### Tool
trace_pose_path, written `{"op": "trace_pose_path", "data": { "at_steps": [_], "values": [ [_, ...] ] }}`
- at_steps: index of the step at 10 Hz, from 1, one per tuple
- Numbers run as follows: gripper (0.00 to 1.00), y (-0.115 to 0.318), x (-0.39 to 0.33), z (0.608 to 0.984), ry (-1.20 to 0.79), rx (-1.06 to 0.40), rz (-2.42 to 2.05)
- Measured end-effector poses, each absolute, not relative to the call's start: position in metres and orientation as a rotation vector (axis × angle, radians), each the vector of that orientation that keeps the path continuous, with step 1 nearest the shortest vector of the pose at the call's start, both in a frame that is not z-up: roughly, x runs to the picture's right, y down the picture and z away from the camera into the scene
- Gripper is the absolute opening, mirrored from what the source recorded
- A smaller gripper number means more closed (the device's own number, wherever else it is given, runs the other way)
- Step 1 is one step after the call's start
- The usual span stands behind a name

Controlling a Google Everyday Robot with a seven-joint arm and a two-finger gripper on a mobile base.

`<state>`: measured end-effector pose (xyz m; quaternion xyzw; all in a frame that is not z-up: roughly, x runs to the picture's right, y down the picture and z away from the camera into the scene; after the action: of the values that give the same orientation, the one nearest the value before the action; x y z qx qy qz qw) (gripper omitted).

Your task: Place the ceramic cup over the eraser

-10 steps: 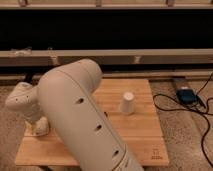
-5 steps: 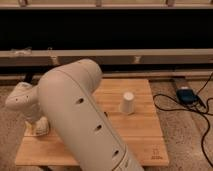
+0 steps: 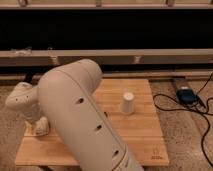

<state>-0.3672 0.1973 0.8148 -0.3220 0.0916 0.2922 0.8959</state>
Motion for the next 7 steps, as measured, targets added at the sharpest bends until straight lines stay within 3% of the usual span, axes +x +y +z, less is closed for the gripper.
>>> {"op": "trace_pose_path", "data": {
  "at_steps": [4,7],
  "values": [
    [0.80,0.190,-0.363,0.812,0.198,-0.651,0.618],
    [0.80,0.149,-0.322,0.823,0.211,-0.621,0.683]
  ]
}}
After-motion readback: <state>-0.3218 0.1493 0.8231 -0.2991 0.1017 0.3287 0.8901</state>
